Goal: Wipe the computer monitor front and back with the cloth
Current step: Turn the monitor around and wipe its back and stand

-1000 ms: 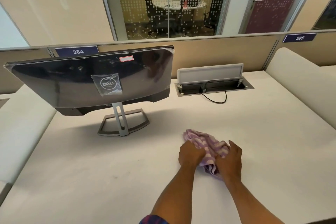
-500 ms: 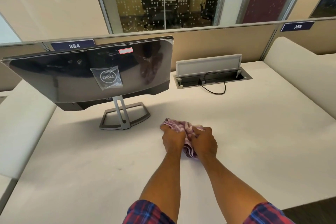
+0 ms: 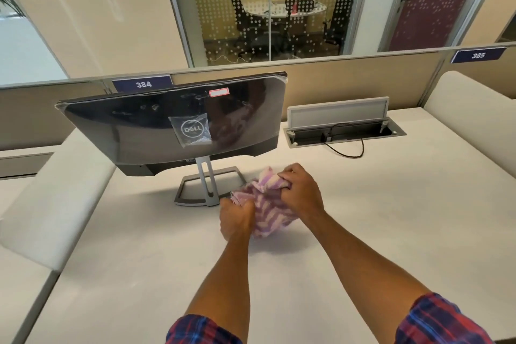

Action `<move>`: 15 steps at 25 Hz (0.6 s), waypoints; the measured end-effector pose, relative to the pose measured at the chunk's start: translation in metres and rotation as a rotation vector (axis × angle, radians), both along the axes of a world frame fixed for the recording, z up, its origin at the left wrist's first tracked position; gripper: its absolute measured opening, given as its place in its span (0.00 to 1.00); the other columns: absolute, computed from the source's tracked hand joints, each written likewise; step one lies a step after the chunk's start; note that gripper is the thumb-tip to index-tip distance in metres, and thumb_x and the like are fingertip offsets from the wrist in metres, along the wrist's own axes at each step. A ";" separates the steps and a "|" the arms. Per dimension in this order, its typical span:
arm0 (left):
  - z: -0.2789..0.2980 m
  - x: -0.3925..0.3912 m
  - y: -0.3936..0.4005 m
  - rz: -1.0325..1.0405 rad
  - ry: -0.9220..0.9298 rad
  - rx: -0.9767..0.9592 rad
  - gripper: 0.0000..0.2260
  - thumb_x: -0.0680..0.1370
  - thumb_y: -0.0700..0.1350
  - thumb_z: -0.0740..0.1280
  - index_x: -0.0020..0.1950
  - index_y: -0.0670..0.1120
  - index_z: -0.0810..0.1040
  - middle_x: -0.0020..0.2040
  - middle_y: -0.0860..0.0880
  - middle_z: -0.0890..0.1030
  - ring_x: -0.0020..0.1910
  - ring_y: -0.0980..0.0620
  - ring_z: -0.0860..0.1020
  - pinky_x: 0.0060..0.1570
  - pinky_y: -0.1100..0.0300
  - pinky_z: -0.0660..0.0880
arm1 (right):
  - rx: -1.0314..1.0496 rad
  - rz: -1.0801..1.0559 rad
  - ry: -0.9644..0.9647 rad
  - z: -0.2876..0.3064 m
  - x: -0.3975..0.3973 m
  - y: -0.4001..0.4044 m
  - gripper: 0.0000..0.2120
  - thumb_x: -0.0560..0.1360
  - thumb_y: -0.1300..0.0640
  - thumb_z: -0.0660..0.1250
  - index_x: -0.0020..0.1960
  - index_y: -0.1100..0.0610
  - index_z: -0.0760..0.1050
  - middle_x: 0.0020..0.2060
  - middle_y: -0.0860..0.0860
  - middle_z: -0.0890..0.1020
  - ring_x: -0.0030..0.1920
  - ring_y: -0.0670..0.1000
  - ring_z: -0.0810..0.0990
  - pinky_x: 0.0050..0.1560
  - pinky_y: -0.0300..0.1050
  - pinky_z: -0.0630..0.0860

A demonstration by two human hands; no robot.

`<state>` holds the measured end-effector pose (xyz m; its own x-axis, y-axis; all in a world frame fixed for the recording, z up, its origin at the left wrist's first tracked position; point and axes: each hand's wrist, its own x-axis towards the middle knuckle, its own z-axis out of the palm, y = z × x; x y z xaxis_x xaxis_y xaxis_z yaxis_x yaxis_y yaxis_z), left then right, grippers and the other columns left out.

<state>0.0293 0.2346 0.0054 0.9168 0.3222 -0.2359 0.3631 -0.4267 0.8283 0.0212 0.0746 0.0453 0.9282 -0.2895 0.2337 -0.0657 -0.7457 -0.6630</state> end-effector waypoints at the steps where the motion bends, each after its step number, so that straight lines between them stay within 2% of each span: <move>1: 0.006 0.003 0.009 0.034 -0.078 0.074 0.18 0.74 0.52 0.69 0.58 0.44 0.71 0.52 0.43 0.77 0.49 0.42 0.78 0.54 0.45 0.77 | -0.141 0.016 -0.118 0.010 0.004 0.007 0.11 0.74 0.52 0.71 0.53 0.56 0.82 0.50 0.51 0.82 0.47 0.52 0.79 0.45 0.42 0.76; 3: 0.020 0.010 0.028 0.045 -0.265 0.212 0.18 0.73 0.52 0.70 0.57 0.45 0.72 0.51 0.46 0.76 0.49 0.45 0.78 0.52 0.47 0.78 | -0.395 0.038 -0.314 0.022 0.013 0.023 0.11 0.71 0.51 0.71 0.48 0.56 0.84 0.45 0.52 0.81 0.43 0.53 0.78 0.40 0.42 0.69; 4: 0.027 0.014 0.038 0.027 -0.354 0.270 0.17 0.73 0.51 0.71 0.57 0.45 0.73 0.51 0.47 0.76 0.49 0.48 0.77 0.51 0.50 0.78 | -0.457 0.057 -0.357 0.029 0.017 0.031 0.11 0.71 0.50 0.73 0.47 0.56 0.85 0.43 0.52 0.81 0.41 0.53 0.77 0.39 0.42 0.69; 6: 0.046 0.021 0.059 -0.016 -0.522 0.411 0.11 0.74 0.46 0.69 0.55 0.45 0.75 0.49 0.48 0.76 0.47 0.50 0.74 0.48 0.54 0.75 | -0.503 0.109 -0.411 0.038 0.027 0.048 0.14 0.72 0.46 0.74 0.51 0.55 0.84 0.44 0.52 0.80 0.39 0.54 0.78 0.38 0.44 0.75; 8: 0.065 0.030 0.081 -0.045 -0.688 0.570 0.05 0.75 0.40 0.65 0.50 0.45 0.75 0.45 0.47 0.77 0.44 0.48 0.74 0.44 0.54 0.73 | -0.530 0.180 -0.441 0.047 0.034 0.063 0.19 0.76 0.41 0.67 0.55 0.55 0.84 0.49 0.52 0.82 0.40 0.55 0.81 0.39 0.47 0.80; 10: 0.085 0.040 0.105 -0.063 -0.835 0.710 0.06 0.74 0.37 0.62 0.49 0.44 0.75 0.45 0.45 0.77 0.44 0.45 0.75 0.43 0.54 0.72 | -0.539 0.258 -0.486 0.059 0.041 0.078 0.20 0.76 0.41 0.68 0.58 0.55 0.83 0.51 0.52 0.84 0.41 0.55 0.84 0.39 0.47 0.82; 11: 0.097 0.045 0.118 -0.066 -0.893 0.778 0.09 0.74 0.37 0.62 0.51 0.43 0.76 0.49 0.44 0.78 0.47 0.44 0.76 0.47 0.54 0.72 | -0.522 0.283 -0.521 0.066 0.044 0.088 0.19 0.76 0.43 0.70 0.58 0.56 0.83 0.52 0.53 0.84 0.42 0.54 0.84 0.39 0.47 0.83; 13: 0.125 0.058 0.146 -0.044 -0.943 0.908 0.16 0.75 0.38 0.62 0.62 0.42 0.76 0.61 0.42 0.78 0.61 0.42 0.76 0.58 0.53 0.71 | -0.443 0.321 -0.588 0.082 0.050 0.108 0.18 0.77 0.45 0.67 0.57 0.57 0.84 0.51 0.53 0.85 0.43 0.53 0.84 0.40 0.45 0.83; 15: 0.153 0.066 0.172 0.018 -0.919 0.946 0.22 0.77 0.40 0.60 0.72 0.43 0.71 0.73 0.44 0.72 0.74 0.44 0.67 0.66 0.53 0.66 | -0.358 0.361 -0.658 0.095 0.056 0.128 0.18 0.78 0.49 0.62 0.57 0.59 0.84 0.51 0.54 0.85 0.46 0.54 0.84 0.40 0.46 0.83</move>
